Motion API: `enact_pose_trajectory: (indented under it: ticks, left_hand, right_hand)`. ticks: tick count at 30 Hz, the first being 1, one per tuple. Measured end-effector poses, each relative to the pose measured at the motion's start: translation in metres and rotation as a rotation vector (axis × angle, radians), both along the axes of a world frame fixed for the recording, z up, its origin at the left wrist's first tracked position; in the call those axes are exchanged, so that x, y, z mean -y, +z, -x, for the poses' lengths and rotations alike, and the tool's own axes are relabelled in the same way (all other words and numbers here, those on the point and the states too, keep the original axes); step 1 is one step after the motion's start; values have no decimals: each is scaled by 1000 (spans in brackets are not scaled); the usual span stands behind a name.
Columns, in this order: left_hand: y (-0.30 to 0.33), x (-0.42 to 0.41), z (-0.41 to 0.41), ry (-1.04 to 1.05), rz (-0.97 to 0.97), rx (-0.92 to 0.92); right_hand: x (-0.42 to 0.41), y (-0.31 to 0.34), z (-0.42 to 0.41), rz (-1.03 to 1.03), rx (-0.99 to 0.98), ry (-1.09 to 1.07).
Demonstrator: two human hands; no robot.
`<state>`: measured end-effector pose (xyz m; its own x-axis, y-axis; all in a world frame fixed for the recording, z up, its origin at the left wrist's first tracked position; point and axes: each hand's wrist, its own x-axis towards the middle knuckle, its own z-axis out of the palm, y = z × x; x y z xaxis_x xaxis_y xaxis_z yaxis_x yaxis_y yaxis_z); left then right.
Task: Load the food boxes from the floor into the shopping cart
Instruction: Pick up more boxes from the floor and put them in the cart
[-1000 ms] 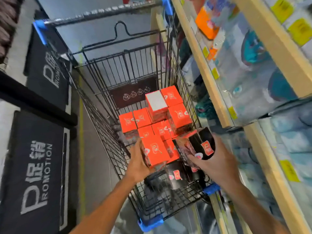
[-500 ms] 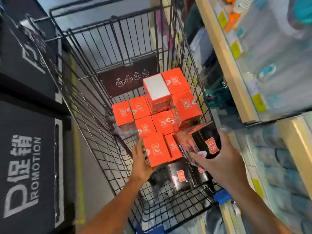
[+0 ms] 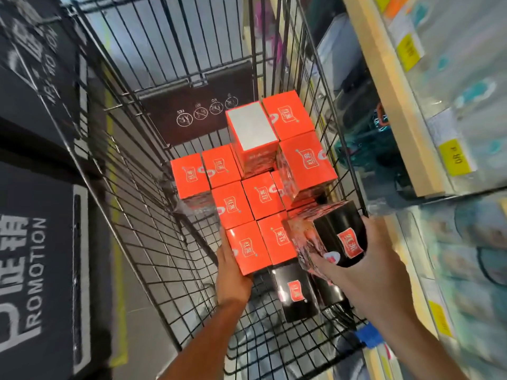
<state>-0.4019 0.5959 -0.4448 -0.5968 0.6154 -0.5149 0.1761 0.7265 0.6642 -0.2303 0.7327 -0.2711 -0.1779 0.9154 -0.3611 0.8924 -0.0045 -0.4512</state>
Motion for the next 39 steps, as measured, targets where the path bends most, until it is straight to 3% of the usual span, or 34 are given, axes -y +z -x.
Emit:
enact_pose_trajectory:
  ticks: [6, 10, 19, 24, 30, 35, 39]
  left_hand:
    - [24, 2, 23, -145, 15, 2]
    - [47, 4, 32, -182, -86, -69]
    - [106, -2, 42, -229, -300, -37]
    - [156, -14, 63, -339, -290, -80]
    - [260, -40, 106, -617, -273, -252]
    - [341, -59, 135, -873, -327, -555]
    - [389, -63, 146, -982, -392, -682]
  right_hand:
    - [-12, 4, 20, -91, 2, -10]
    - [-20, -16, 32, -117, -4, -33]
    - [-10, -35, 47, -159, -11, -18]
    - [-11, 10, 42, -169, -50, 92]
    - [-20, 97, 38, -163, -139, 244]
    - [-16, 166, 24, -185, -129, 358]
    - [-5, 207, 16, -230, -67, 399]
